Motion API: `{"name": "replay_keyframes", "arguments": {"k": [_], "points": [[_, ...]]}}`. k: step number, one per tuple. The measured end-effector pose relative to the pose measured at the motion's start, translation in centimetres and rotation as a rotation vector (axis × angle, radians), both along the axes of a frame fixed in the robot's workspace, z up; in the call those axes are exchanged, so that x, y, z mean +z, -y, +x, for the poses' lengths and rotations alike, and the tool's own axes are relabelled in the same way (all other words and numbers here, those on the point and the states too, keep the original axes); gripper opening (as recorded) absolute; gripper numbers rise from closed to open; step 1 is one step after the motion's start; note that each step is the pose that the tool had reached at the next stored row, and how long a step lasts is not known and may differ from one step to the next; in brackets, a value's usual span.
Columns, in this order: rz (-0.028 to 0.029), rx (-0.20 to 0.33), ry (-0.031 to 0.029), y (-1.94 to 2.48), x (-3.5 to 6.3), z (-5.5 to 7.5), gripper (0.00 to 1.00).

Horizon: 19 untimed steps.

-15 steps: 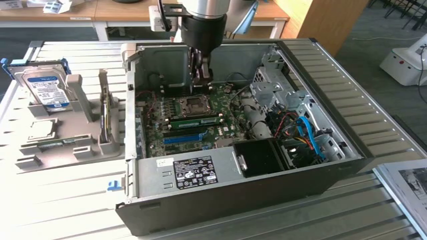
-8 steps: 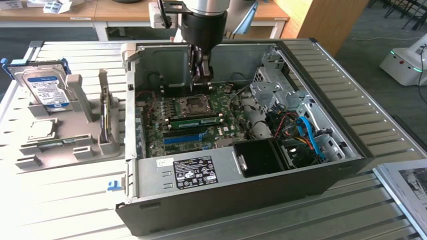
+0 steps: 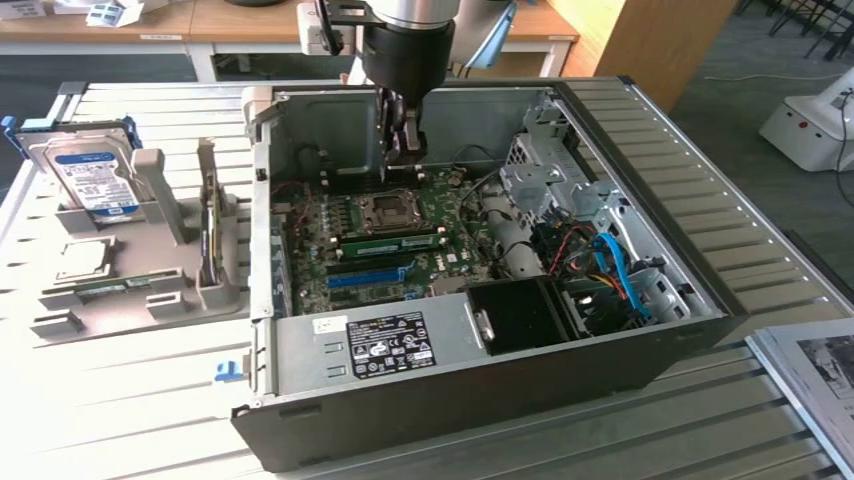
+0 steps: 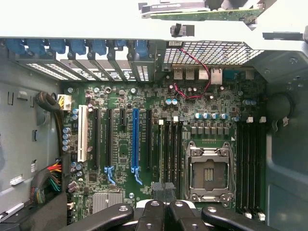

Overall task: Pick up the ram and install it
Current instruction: 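Press down the ram until it locks into place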

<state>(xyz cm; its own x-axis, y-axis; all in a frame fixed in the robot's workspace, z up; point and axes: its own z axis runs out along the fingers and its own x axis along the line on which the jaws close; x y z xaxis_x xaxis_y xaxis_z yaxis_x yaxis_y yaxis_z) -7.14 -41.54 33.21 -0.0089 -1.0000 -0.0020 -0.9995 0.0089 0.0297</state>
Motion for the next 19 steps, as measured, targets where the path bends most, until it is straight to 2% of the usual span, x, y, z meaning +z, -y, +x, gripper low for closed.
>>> {"name": "replay_keyframes", "arguments": {"k": [9, 19], "points": [[0.0000, -0.011, 0.0000, 0.00, 0.00, 0.00, 0.10], [0.0000, -0.123, 0.0000, 0.00, -0.01, 0.00, 0.10]]}}
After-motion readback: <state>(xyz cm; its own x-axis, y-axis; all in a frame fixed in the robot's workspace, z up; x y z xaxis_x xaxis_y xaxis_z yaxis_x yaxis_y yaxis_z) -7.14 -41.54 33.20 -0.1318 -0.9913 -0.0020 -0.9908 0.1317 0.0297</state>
